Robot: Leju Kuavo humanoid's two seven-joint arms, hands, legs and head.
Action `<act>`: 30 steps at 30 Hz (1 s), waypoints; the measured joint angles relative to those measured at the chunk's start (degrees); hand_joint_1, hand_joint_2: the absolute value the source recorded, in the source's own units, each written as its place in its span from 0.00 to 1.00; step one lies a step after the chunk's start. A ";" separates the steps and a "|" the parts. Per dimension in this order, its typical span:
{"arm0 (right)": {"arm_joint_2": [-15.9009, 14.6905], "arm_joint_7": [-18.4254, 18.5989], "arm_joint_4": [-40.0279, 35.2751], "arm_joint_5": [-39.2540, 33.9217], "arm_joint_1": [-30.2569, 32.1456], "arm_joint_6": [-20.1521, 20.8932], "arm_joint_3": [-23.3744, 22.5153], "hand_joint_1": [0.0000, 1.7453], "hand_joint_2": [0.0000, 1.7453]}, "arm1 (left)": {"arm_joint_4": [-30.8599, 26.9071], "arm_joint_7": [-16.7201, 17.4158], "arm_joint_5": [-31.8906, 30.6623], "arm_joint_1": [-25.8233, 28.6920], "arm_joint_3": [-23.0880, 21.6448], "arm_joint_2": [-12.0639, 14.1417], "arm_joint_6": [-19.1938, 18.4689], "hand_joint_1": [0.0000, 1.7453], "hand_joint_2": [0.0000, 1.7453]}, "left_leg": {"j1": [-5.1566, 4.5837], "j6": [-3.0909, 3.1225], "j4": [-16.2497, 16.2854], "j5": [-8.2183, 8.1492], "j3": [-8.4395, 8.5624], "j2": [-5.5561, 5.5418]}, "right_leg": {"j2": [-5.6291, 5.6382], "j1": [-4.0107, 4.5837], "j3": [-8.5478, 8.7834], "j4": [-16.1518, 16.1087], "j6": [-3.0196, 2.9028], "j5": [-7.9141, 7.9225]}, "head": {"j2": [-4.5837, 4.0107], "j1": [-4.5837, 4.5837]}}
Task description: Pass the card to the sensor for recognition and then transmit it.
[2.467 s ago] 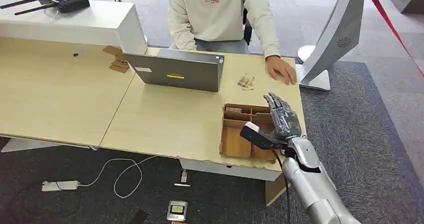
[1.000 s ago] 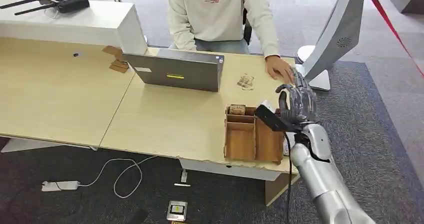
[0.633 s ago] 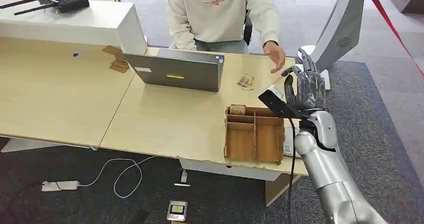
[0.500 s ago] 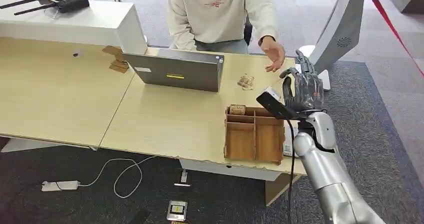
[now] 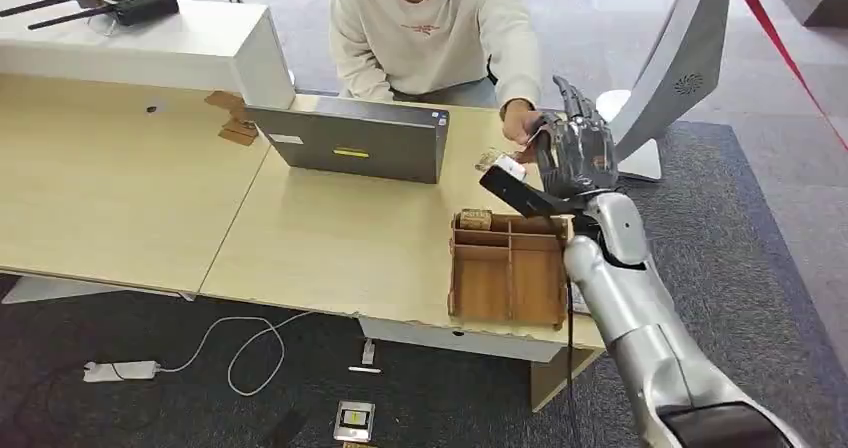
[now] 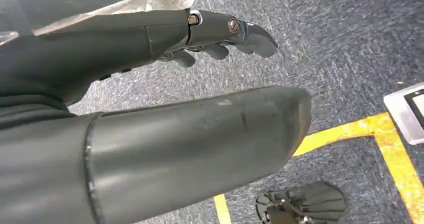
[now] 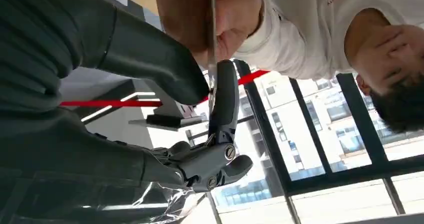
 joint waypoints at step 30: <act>-1.64 -2.78 10.85 -9.10 -8.91 -13.20 -1.53 0.00 1.00 | 0.00 0.07 1.79 0.95 -0.68 0.04 0.50 0.00 0.00 | -0.04 0.01 0.04 0.00 -0.02 0.00 | 0.00 -0.05 -0.07 -0.02 0.01 0.01 | 0.00 0.00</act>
